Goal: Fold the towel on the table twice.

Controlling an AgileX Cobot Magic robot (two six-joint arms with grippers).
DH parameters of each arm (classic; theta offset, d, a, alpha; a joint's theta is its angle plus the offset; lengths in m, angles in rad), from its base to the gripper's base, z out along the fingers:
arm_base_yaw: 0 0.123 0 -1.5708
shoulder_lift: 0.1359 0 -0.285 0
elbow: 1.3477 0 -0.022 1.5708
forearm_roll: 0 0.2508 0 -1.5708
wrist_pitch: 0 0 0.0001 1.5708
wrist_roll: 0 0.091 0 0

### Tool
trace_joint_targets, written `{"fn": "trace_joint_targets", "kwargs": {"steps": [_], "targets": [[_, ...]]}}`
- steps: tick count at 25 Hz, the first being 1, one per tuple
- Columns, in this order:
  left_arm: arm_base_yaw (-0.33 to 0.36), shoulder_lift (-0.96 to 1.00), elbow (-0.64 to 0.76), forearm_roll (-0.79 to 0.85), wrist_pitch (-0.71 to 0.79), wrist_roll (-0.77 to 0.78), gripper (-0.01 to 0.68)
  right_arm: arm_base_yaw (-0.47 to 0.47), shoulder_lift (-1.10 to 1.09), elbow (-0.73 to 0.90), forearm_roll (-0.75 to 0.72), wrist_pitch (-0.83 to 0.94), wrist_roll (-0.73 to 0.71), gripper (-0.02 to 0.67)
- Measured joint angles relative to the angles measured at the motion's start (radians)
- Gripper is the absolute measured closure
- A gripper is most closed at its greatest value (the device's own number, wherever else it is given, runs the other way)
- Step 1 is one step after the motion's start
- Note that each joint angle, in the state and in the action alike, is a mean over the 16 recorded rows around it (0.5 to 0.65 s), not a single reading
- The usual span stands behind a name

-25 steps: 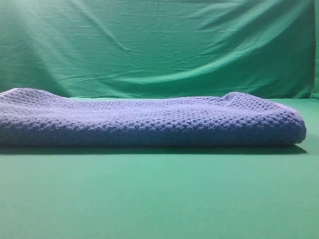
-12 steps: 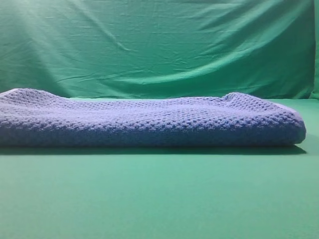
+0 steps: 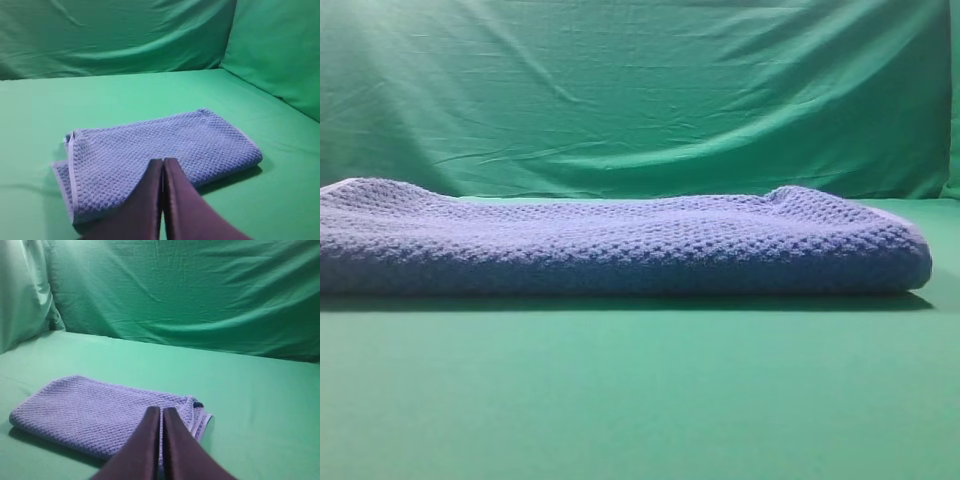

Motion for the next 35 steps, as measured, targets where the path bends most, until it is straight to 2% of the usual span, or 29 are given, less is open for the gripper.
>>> {"fn": "trace_joint_targets", "kwargs": {"steps": [8,23,28,35], "targets": [[0.000,-0.007,0.088,0.083,-0.080,-0.091,0.673,0.000,-0.042,0.110,-0.021,-0.091,0.021,0.649],[0.000,-0.007,0.414,0.244,-0.500,-0.155,0.673,0.000,-0.043,0.477,-0.080,-0.575,0.026,0.649],[0.000,-0.007,0.447,0.251,-0.533,-0.156,0.673,0.000,-0.043,0.527,-0.080,-0.613,0.026,0.649],[0.000,-0.007,0.455,0.242,-0.496,-0.156,0.673,0.000,-0.043,0.547,-0.084,-0.558,0.026,0.649]]}}
